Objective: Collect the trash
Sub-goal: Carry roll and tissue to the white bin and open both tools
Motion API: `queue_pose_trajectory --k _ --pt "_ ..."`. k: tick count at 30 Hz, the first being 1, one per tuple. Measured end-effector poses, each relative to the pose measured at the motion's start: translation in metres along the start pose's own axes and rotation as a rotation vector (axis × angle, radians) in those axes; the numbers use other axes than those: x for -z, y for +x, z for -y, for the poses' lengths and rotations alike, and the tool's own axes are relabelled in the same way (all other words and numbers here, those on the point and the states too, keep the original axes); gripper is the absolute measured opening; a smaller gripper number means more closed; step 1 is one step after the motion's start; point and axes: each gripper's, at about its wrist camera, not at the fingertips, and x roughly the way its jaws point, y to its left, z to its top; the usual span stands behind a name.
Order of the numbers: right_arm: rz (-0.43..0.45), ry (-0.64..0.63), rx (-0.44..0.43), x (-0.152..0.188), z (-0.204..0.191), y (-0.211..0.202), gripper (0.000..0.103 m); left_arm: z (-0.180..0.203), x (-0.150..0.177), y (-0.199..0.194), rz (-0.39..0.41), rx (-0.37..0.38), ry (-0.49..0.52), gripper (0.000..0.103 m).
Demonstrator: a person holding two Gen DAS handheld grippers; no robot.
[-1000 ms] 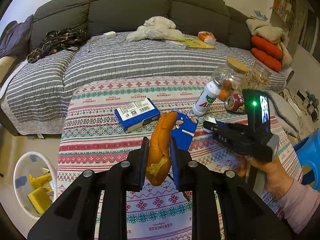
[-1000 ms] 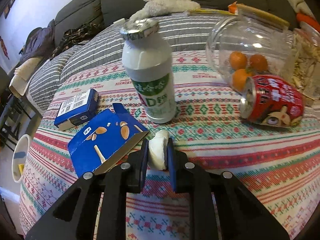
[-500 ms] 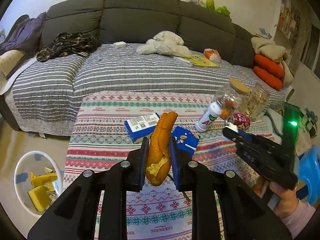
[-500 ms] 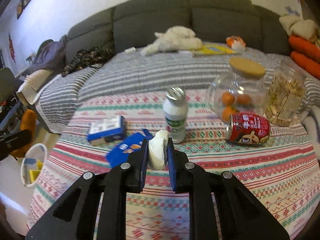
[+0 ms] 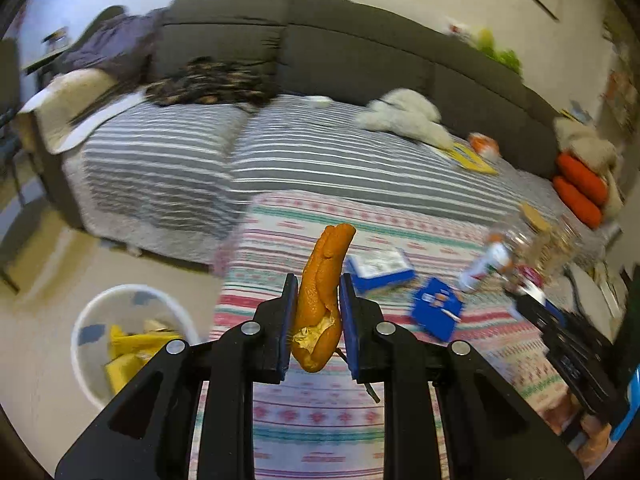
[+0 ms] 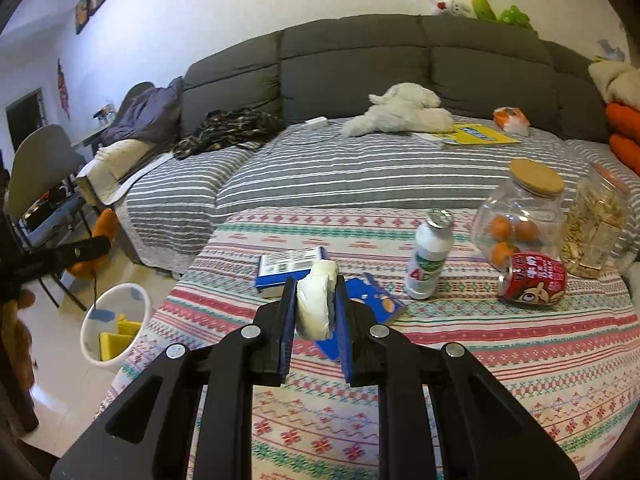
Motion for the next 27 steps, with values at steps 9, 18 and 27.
queue_pose_trajectory --k 9,18,27 --pt "-0.02 -0.047 -0.036 0.007 -0.025 0.004 0.019 -0.099 -0.005 -0.007 -0.023 -0.174 -0.187 0.022" --pt "-0.054 -0.102 -0.1 0.014 -0.086 0.021 0.019 -0.155 -0.006 -0.028 -0.005 -0.24 -0.338 0.066" --pt "-0.133 -0.102 -0.297 0.023 -0.217 0.079 0.019 -0.173 -0.015 -0.087 0.167 -0.387 -0.355 0.075"
